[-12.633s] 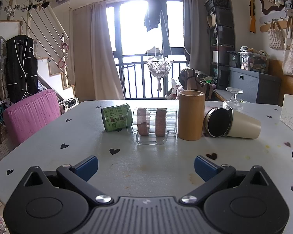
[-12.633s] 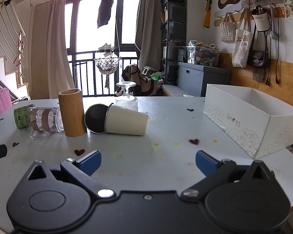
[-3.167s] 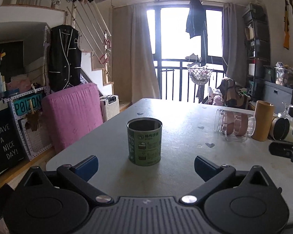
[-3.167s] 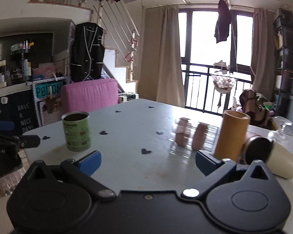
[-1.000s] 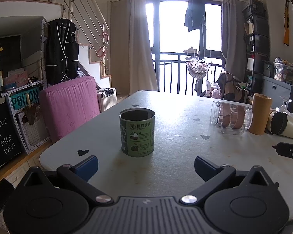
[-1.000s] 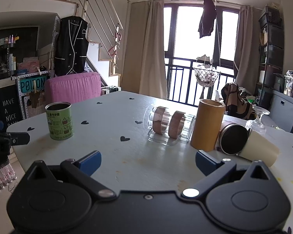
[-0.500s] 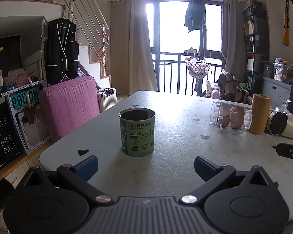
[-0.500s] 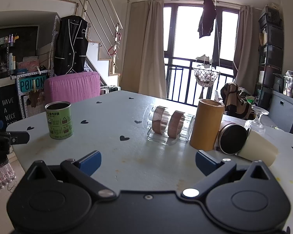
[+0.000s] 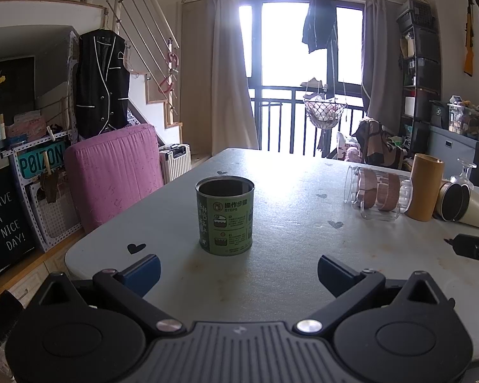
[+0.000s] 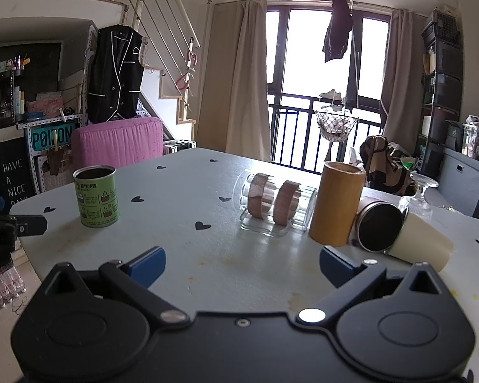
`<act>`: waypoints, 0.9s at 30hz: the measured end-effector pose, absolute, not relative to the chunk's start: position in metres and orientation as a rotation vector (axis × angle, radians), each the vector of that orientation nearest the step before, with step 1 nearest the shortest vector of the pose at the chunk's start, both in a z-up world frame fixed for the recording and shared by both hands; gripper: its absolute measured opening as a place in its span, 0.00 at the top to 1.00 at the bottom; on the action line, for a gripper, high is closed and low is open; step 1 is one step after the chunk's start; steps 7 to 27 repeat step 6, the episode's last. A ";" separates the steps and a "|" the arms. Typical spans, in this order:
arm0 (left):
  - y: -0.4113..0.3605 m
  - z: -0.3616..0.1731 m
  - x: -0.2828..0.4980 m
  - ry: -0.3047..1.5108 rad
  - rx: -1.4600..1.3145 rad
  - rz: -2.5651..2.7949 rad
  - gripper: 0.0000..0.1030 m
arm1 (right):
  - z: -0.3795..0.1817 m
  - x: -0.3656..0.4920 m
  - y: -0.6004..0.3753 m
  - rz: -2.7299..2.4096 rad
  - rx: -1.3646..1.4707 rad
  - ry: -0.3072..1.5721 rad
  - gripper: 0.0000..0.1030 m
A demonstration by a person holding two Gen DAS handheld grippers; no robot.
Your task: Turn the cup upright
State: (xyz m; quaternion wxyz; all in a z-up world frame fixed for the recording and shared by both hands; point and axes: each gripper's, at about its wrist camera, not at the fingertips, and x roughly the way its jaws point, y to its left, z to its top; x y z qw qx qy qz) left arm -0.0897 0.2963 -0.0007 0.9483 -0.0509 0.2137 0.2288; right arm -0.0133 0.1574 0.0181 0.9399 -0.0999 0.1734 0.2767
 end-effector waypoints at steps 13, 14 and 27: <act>0.294 -0.003 -0.087 0.438 -0.104 0.466 0.00 | 0.018 -0.014 0.157 0.564 -0.205 0.355 0.00; 0.294 -0.003 -0.087 0.438 -0.104 0.466 0.00 | 0.018 -0.014 0.157 0.564 -0.205 0.355 0.00; 0.294 -0.003 -0.087 0.438 -0.104 0.466 0.00 | 0.018 -0.014 0.157 0.564 -0.205 0.355 0.00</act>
